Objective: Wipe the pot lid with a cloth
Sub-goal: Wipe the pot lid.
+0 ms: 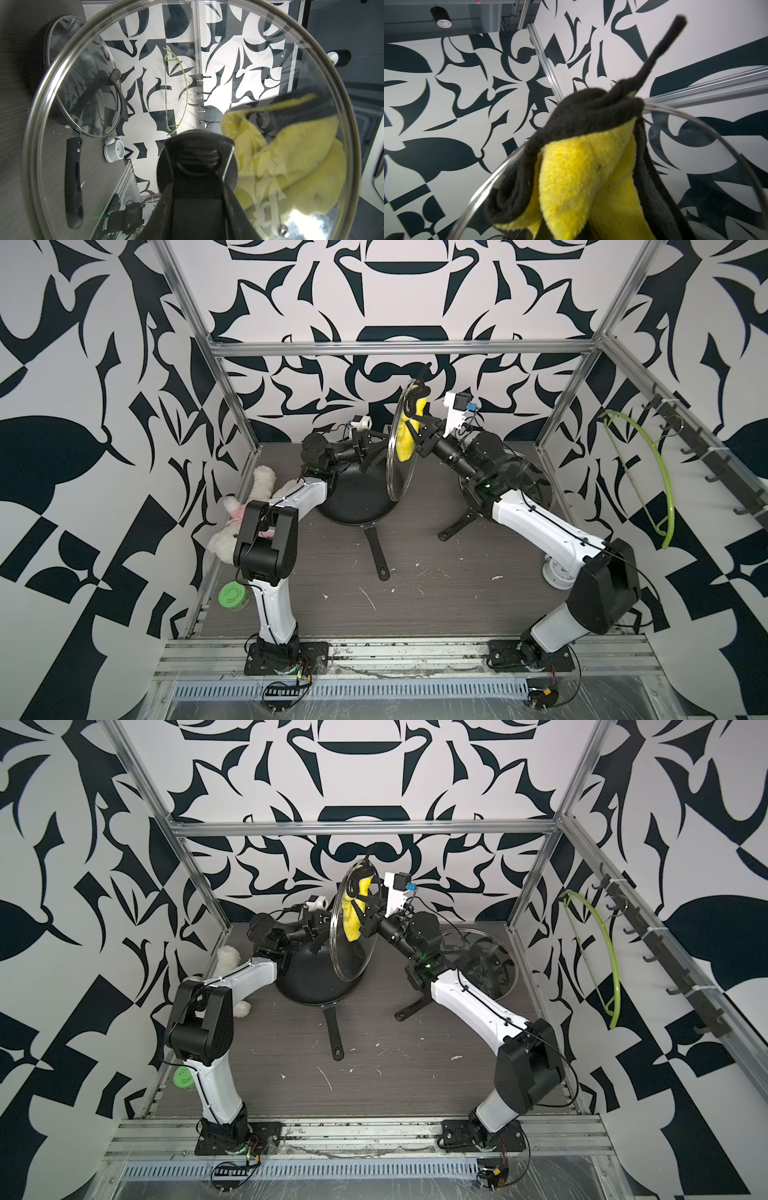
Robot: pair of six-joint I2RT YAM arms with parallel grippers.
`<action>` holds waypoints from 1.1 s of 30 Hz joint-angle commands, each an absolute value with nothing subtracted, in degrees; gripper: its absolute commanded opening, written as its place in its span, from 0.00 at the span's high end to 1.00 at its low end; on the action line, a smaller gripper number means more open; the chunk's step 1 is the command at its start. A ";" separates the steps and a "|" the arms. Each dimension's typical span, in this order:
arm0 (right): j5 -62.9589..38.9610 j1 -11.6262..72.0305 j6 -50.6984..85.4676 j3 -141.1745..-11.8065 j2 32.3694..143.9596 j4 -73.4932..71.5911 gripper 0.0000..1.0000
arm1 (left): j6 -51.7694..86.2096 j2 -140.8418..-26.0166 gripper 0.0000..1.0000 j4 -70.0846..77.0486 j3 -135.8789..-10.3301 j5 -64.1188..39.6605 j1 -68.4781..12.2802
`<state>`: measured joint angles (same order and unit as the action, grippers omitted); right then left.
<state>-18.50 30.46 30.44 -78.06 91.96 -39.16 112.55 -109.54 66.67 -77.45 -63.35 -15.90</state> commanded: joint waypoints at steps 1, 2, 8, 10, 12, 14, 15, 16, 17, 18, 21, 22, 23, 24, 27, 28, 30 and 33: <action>-17.31 28.48 30.25 -83.27 93.89 -39.26 1.00 | 111.60 -102.86 1.00 75.49 -78.66 -63.02 -17.09; -17.36 27.78 30.76 -84.05 94.84 -38.96 1.00 | 111.91 -102.51 1.00 75.66 -78.71 -62.93 -17.05; -17.41 24.58 32.86 -84.75 98.62 -37.91 1.00 | 113.78 -101.26 1.00 77.18 -78.63 -62.03 -17.29; -17.32 23.96 33.41 -83.92 99.38 -37.71 1.00 | 114.88 -101.25 1.00 78.36 -79.00 -61.16 -17.23; -17.31 23.72 33.91 -82.89 99.92 -37.53 1.00 | 115.20 -101.16 1.00 78.64 -79.05 -60.07 -17.31; -17.60 23.72 34.43 -81.57 100.15 -37.54 1.00 | 115.35 -101.24 1.00 78.66 -79.07 -58.37 -17.31; -18.01 23.80 34.46 -80.95 100.03 -37.46 1.00 | 115.71 -101.27 1.00 78.83 -79.01 -56.98 -17.31; -18.76 23.89 34.96 -80.25 100.09 -37.82 1.00 | 116.30 -101.50 1.00 79.13 -79.22 -55.89 -17.31; -19.74 23.91 35.97 -79.26 100.08 -39.00 1.00 | 117.00 -101.84 1.00 79.50 -79.49 -54.87 -17.32; -20.41 23.98 37.03 -77.89 99.82 -40.50 1.00 | 117.44 -102.14 1.00 80.08 -79.75 -53.91 -17.31; -21.29 24.57 38.53 -74.01 98.53 -42.88 1.00 | 118.29 -102.98 1.00 81.13 -80.67 -52.05 -17.31; -21.12 24.89 38.43 -73.02 97.89 -42.81 1.00 | 118.58 -103.23 1.00 81.36 -80.82 -51.31 -17.31; -21.01 25.26 38.05 -71.93 97.13 -42.43 1.00 | 118.67 -103.49 1.00 81.47 -80.78 -50.55 -17.31; -20.88 25.68 37.36 -70.88 96.34 -41.69 1.00 | 118.74 -103.79 1.00 81.41 -80.85 -49.91 -17.31; -21.02 27.04 35.91 -68.02 94.01 -40.17 1.00 | 118.33 -104.26 1.00 80.86 -81.03 -48.42 -17.31; -21.38 27.60 35.78 -67.18 93.42 -40.08 1.00 | 118.06 -104.15 1.00 80.58 -80.89 -47.79 -17.31; -22.17 28.99 35.31 -65.26 91.50 -39.94 1.00 | 117.34 -104.14 1.00 80.11 -80.67 -46.44 -17.31; -22.86 31.62 34.59 -62.90 88.56 -39.94 1.00 | 116.94 -104.84 1.00 79.63 -81.03 -45.90 -17.31</action>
